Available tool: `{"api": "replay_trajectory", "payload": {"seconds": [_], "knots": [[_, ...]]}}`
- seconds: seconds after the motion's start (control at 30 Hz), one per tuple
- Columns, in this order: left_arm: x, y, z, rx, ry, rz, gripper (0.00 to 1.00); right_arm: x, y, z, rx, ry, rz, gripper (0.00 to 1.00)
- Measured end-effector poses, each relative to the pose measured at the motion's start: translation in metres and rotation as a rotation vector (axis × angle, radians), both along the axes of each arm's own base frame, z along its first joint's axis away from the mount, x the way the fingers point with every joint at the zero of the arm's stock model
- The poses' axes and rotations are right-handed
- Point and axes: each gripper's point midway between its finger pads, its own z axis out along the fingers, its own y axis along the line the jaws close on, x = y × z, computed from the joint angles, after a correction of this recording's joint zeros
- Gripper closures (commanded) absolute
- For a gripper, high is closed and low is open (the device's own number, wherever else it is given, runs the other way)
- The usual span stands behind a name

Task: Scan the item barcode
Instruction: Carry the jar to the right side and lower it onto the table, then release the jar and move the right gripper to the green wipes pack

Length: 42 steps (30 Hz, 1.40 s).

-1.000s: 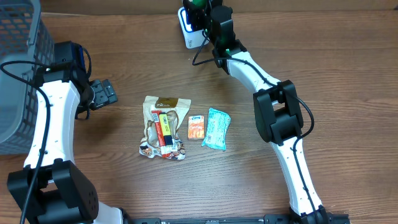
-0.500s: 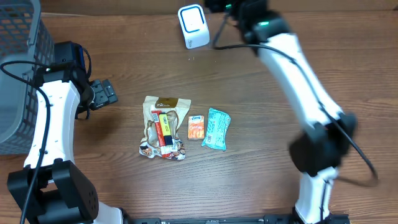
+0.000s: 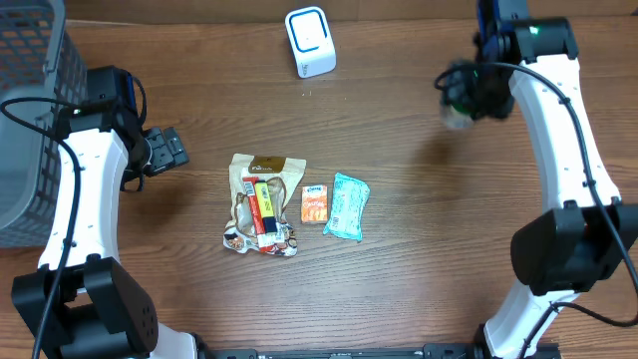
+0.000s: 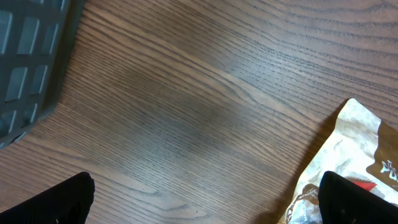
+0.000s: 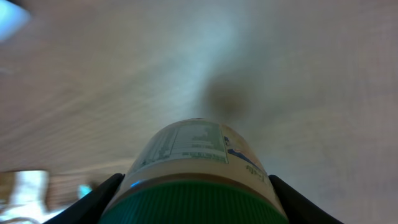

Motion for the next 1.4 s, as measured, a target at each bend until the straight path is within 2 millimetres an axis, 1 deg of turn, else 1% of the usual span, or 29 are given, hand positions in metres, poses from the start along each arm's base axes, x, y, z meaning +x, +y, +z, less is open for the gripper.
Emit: {"api": "replay_trajectory", "payload": {"seconds": [0.1,0.2,0.33,0.47,0.5,0.63,0.77,0.8,0.87,0.93,0.97,1.0,1.03,1.07,1.17,1.3,1.37,1.4], "knots": [[0.0,0.0,0.0,0.0,0.0,0.0,0.0,-0.015,-0.02,-0.034,-0.003,0.091,-0.066,0.96],[0.0,0.0,0.0,0.0,0.0,0.0,0.0,-0.027,-0.035,-0.069,0.0,0.144,-0.115,0.96],[0.0,0.0,0.0,0.0,0.0,0.0,0.0,-0.041,-0.045,-0.104,0.002,0.19,-0.151,0.95],[0.0,0.0,0.0,0.0,0.0,0.0,0.0,-0.053,-0.047,-0.124,0.001,0.224,-0.161,0.94],[0.0,0.0,0.0,0.0,0.0,0.0,0.0,-0.056,-0.047,-0.127,0.0,0.232,-0.162,0.92],[0.0,0.0,0.0,0.0,0.0,0.0,0.01,-0.064,-0.052,-0.137,-0.034,0.251,-0.168,0.9],[0.0,0.0,0.0,0.0,0.0,0.0,0.0,-0.072,-0.063,-0.144,-0.1,0.27,-0.204,0.89],[0.0,0.0,0.0,0.0,0.0,0.0,0.0,-0.074,-0.066,-0.146,-0.117,0.273,-0.218,0.86],[0.0,0.0,0.0,0.0,0.0,0.0,0.0,-0.075,-0.07,-0.147,-0.138,0.27,-0.238,0.67],[0.0,0.0,0.0,0.0,0.0,0.0,0.0,-0.07,-0.073,-0.147,-0.15,0.247,-0.254,0.52],[0.0,0.0,0.0,0.0,0.0,0.0,0.0,-0.068,-0.074,-0.147,-0.155,0.238,-0.259,0.35],[0.0,0.0,0.0,0.0,0.0,0.0,0.0,-0.067,-0.075,-0.146,-0.159,0.235,-0.263,0.21],[0.0,0.0,0.0,0.0,0.0,0.0,0.0,-0.068,-0.075,-0.146,-0.162,0.236,-0.266,0.15],[0.0,0.0,0.0,0.0,0.0,0.0,0.0,-0.068,-0.075,-0.146,-0.164,0.238,-0.267,0.12],[0.0,0.0,0.0,0.0,0.0,0.0,0.01,-0.069,-0.076,-0.146,-0.166,0.242,-0.274,0.06],[0.0,0.0,0.0,0.0,0.0,0.0,0.0,-0.077,-0.075,-0.144,-0.168,0.274,-0.275,0.06],[0.0,0.0,0.0,0.0,0.0,0.0,0.0,-0.078,-0.075,-0.137,-0.169,0.287,-0.273,0.06],[0.0,0.0,0.0,0.0,0.0,0.0,0.0,-0.076,-0.075,-0.129,-0.169,0.292,-0.273,0.06]]}}
